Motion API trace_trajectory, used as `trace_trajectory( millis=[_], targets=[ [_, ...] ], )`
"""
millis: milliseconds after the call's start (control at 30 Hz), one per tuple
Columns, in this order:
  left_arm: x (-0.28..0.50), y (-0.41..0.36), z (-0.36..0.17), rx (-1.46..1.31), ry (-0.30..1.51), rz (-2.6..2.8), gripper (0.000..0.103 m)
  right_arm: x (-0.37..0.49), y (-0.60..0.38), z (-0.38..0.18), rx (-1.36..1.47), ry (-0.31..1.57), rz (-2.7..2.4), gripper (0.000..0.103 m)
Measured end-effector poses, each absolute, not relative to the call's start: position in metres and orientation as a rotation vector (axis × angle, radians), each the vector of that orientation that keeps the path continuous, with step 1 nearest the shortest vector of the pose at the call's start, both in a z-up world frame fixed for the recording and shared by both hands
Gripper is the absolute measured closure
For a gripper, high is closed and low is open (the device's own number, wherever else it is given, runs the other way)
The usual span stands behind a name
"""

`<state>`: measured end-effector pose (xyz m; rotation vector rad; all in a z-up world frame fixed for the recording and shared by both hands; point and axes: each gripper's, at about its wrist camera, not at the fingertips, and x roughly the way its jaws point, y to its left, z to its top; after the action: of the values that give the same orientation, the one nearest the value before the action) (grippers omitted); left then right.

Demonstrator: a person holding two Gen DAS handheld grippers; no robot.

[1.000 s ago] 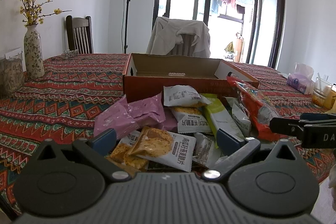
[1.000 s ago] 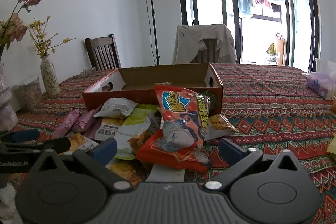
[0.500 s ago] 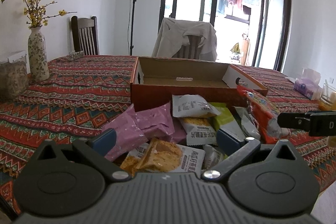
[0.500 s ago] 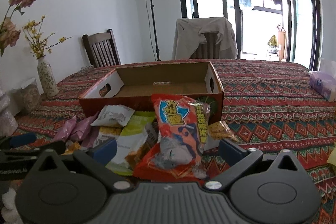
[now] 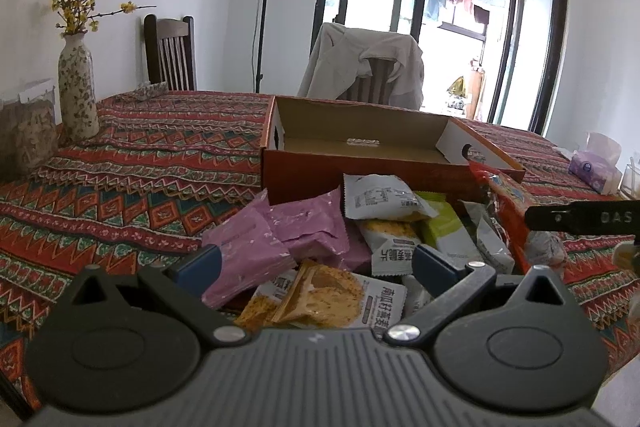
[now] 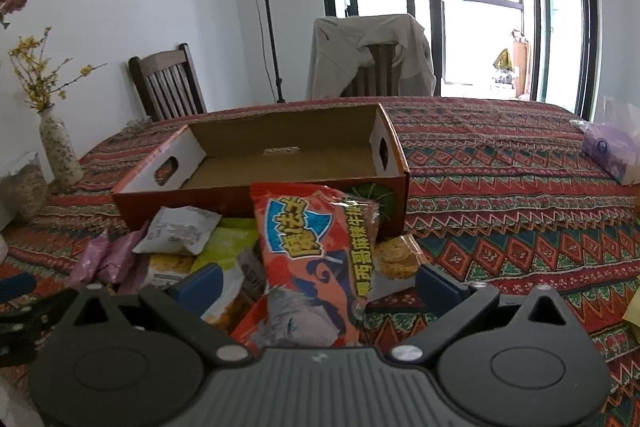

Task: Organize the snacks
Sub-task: 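Grasp the orange chip bag with the right gripper while the left gripper grasps the white cracker packet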

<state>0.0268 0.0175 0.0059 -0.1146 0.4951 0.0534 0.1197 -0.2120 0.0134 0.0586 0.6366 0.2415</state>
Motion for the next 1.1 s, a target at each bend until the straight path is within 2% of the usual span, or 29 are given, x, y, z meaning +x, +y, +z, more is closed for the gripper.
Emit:
trace_trajectory(
  millis=[100,333,433,500,700,1100],
  targets=[
    [0.026,0.019,0.006,-0.119,0.496,0.056,0.0,0.13,-0.209,0.007,0.052,0.66,0.231,0.004],
    [0.025,0.024,0.004,-0.127,0.503,0.067,0.0,0.147,-0.21,-0.01,0.082,0.725,0.232,0.02],
    [0.025,0.026,0.003,-0.131,0.506,0.068,0.0,0.147,-0.21,-0.012,0.099,0.734,0.246,0.031],
    [0.025,0.026,0.003,-0.134,0.505,0.065,0.0,0.145,-0.211,-0.012,0.116,0.734,0.265,0.043],
    [0.025,0.027,0.002,-0.137,0.511,0.067,0.0,0.138,-0.214,-0.01,0.135,0.702,0.264,0.052],
    [0.03,0.014,-0.009,-0.108,0.565,0.038,0.0,0.108,-0.227,0.0,0.172,0.575,0.25,0.054]
  ],
)
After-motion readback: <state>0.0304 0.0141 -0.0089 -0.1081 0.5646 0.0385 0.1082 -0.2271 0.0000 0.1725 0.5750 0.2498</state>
